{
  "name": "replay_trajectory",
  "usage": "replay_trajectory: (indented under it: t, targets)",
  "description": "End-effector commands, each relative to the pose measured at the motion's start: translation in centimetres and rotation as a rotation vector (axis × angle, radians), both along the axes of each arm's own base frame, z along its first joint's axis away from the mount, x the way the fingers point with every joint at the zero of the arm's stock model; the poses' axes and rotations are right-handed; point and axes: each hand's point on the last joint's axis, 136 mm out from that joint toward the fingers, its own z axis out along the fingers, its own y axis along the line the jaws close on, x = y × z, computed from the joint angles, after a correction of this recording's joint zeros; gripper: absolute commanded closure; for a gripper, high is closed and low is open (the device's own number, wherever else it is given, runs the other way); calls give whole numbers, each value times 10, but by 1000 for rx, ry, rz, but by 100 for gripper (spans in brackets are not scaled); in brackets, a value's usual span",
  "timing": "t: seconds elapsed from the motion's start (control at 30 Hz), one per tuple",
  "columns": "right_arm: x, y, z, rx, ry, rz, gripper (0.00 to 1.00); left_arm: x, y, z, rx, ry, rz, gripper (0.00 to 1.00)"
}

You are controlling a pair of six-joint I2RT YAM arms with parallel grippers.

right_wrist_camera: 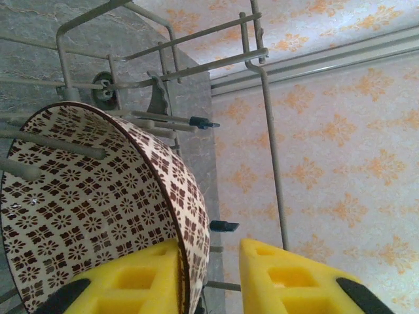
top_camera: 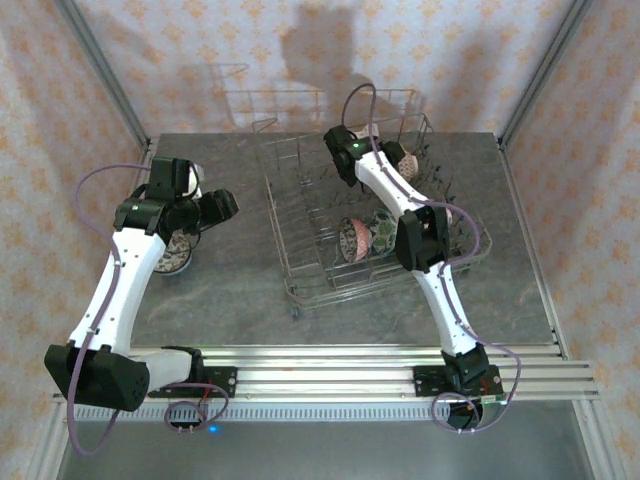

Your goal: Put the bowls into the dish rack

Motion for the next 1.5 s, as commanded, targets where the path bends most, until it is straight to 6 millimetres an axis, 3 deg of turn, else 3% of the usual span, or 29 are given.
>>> replay_trajectory:
  t: [0.0, 0.23, 0.43, 0.6, 0.73, 1.0, 1.27, 1.47]
  targets:
    - [-2, 3, 10, 36, -23, 0, 62, -7, 7, -7, 24, 29, 10, 37]
    - [-12, 5, 11, 131, 4, 6, 24, -10, 13, -14, 50, 65, 21, 37]
    - [-34, 7, 25, 292, -9, 11, 1, -26, 41, -19, 170, 124, 70, 36]
    - [-53, 8, 39, 410, -30, 37, 0, -42, 76, -31, 241, 211, 147, 34]
    - [-70, 7, 45, 477, -34, 51, 0, -42, 92, -43, 240, 252, 198, 33]
    - [-112, 1, 64, 569, -73, 78, 0, -26, 113, -83, 117, 380, 328, 32]
    - [-149, -14, 75, 646, -126, 88, 2, -13, 139, -118, 175, 497, 395, 33]
    - [-167, -24, 80, 675, -166, 91, 4, 1, 155, -132, 226, 548, 407, 35]
